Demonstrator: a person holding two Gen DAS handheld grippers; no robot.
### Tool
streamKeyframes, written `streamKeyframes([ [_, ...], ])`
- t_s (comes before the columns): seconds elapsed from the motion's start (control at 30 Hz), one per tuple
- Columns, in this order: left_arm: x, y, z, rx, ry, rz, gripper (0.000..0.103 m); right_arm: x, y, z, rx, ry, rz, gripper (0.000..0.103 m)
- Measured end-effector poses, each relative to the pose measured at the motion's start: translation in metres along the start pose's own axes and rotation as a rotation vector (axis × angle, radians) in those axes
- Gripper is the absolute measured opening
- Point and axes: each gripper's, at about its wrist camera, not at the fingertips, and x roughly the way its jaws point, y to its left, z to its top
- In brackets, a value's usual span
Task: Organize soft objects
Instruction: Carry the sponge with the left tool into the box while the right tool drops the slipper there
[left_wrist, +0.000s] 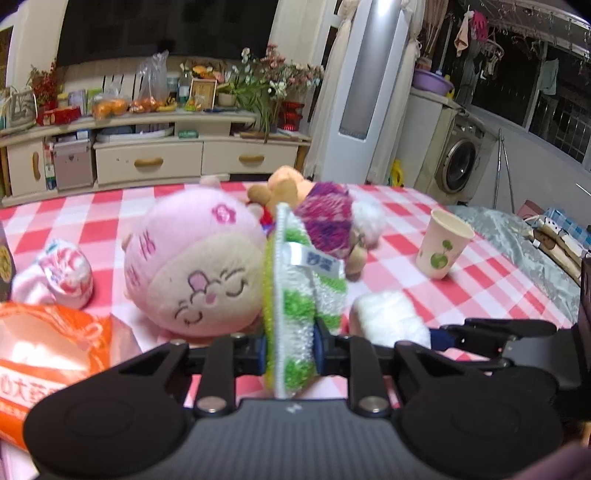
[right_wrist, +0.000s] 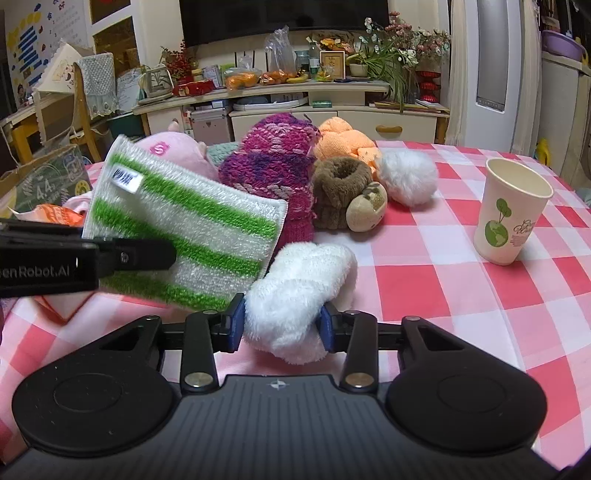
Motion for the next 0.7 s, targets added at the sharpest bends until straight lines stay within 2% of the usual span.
streamKeyframes([
  [0.3,-0.023,0.006,0.009,-0.015,-0.06,0.009,0.018,-0.018,0.006,0.0,-0.013,-0.042,-0.016,0.042],
  [0.7,-0.063,0.032,0.026,-0.071,-0.164,0.044,0.018,-0.045,0.026,0.022,-0.047,-0.118,0.034,0.042],
])
